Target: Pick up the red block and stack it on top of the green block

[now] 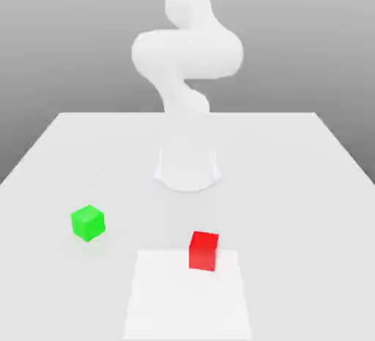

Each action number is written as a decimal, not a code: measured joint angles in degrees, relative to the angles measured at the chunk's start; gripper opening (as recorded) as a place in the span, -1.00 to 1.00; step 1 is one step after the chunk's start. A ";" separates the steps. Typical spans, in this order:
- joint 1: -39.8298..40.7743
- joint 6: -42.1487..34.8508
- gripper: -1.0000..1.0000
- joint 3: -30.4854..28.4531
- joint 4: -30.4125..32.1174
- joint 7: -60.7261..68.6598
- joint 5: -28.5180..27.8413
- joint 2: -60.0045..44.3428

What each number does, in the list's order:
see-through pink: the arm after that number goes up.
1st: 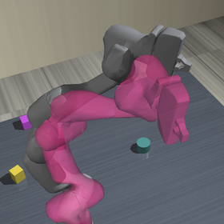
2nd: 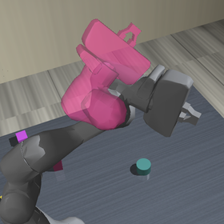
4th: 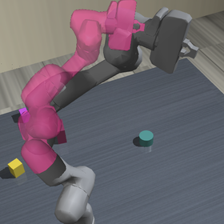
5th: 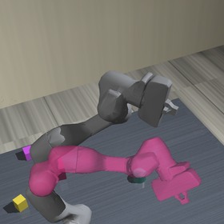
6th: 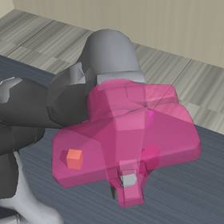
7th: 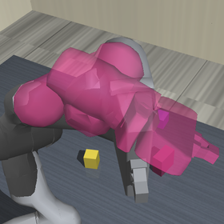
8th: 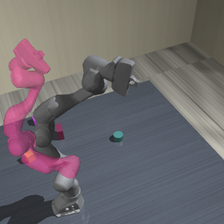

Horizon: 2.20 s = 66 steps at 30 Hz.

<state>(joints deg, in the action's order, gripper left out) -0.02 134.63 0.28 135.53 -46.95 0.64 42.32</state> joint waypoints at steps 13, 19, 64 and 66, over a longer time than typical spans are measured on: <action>-0.09 17.94 0.00 3.89 23.49 -8.36 2.47 -22.79; 0.49 31.53 0.00 5.53 31.56 -14.65 -0.28 -40.58; 25.96 34.31 1.00 -18.75 35.53 -11.23 -3.08 -40.13; 25.96 34.31 1.00 -18.75 35.53 -11.23 -3.08 -40.13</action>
